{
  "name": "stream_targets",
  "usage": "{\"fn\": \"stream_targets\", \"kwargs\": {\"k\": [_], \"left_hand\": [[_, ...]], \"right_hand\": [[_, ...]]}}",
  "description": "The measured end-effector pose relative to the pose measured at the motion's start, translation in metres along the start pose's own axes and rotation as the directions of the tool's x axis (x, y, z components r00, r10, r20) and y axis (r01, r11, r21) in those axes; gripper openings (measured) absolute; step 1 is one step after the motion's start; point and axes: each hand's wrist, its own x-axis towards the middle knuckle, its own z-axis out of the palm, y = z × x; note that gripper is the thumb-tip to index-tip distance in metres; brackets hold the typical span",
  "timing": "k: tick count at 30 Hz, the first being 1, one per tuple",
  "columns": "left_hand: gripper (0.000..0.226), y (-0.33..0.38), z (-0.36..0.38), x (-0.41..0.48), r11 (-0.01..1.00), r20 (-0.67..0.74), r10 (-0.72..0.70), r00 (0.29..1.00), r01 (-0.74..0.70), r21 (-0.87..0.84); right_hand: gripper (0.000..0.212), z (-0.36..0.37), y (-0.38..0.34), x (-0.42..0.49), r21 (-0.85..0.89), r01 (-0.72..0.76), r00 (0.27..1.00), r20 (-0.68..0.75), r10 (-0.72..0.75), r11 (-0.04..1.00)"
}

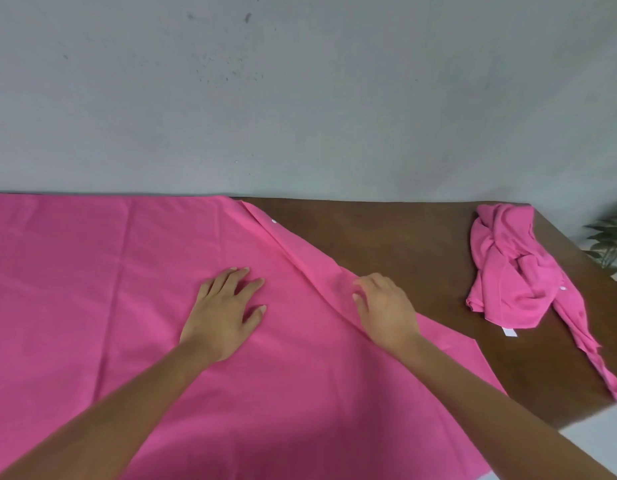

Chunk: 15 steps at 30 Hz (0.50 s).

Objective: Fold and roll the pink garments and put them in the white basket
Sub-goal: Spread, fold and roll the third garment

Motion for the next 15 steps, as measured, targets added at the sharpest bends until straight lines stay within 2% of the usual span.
{"fn": "stream_targets", "kwargs": {"k": [2,5,7,10,13,15], "left_hand": [[0.067,0.0,0.0,0.0,1.0,0.003,-0.002,1.0,0.002,0.008],[0.067,0.0,-0.001,0.0,1.0,0.002,-0.002,1.0,0.002,0.003],[0.067,0.001,-0.002,0.0,1.0,0.008,-0.002,1.0,0.002,0.001],[0.066,0.001,-0.002,0.0,1.0,0.011,-0.002,1.0,0.002,-0.011],[0.067,0.001,-0.002,0.0,1.0,0.009,-0.003,1.0,0.003,-0.011],[0.066,0.0,-0.002,0.0,1.0,0.008,-0.001,1.0,0.001,-0.015]], "right_hand": [[0.025,-0.004,0.011,0.007,-0.003,-0.191,0.981,0.042,0.191,0.982],[0.037,-0.004,0.031,0.011,0.006,-0.459,0.872,0.196,0.449,0.889],[0.038,0.001,0.041,0.011,0.017,-0.521,0.83,0.244,0.502,0.853],[0.027,0.007,0.045,0.016,0.263,-0.573,0.817,0.259,0.516,0.776],[0.014,0.004,0.043,0.027,0.52,-0.638,0.759,0.298,0.579,0.568],[0.023,0.001,0.042,0.034,0.639,-0.645,0.72,0.324,0.613,0.42]]}}
